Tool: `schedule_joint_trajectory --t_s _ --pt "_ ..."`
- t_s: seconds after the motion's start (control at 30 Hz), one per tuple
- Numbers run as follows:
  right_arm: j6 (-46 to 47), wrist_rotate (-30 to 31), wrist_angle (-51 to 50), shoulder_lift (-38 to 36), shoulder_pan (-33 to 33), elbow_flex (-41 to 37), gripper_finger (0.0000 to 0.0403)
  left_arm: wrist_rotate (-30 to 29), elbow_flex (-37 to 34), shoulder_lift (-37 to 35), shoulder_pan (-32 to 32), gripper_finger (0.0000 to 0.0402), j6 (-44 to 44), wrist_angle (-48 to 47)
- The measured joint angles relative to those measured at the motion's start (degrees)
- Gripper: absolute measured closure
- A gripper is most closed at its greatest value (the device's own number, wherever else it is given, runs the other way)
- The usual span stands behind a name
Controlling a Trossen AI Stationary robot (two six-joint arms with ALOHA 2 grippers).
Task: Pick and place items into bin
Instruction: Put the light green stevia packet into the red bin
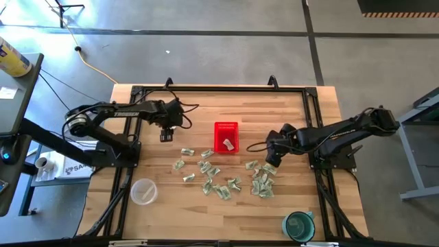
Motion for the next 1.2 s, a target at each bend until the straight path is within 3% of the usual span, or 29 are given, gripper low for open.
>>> schedule_joint_trajectory --t_s 0.17,0.4,0.6,0.8,0.93,1.07,1.2 --pt "-0.07 0.65 1.9 0.0 -0.07 0.0 0.0066 -1.09 -0.02 1.35 0.71 0.0176 1.45 2.2" --pt "0.06 0.61 2.32 0.0 -0.07 0.0 0.0066 -0.09 -0.02 3.3 0.59 0.0291 7.01 6.22" --pt "1.33 -0.12 2.31 0.0 -0.07 0.0 0.0066 0.27 0.24 5.46 0.52 0.038 5.76 5.44" --pt "1.35 0.8 2.31 0.0 -0.07 0.0 0.0066 0.71 5.59 4.4 0.26 0.0371 -7.31 -2.26" --pt "1.35 3.61 2.31 0.0 -0.09 0.0 0.0066 6.69 14.01 0.64 -2.86 0.038 -14.61 -5.29" --pt "1.44 5.18 2.43 0.02 -0.11 0.0 0.0066 18.34 21.44 -2.22 -7.54 0.038 -19.56 1.44" --pt "1.44 4.66 3.65 0.02 -0.87 0.02 0.0066 21.66 24.29 -0.8 -11.71 0.038 -20.67 8.51"
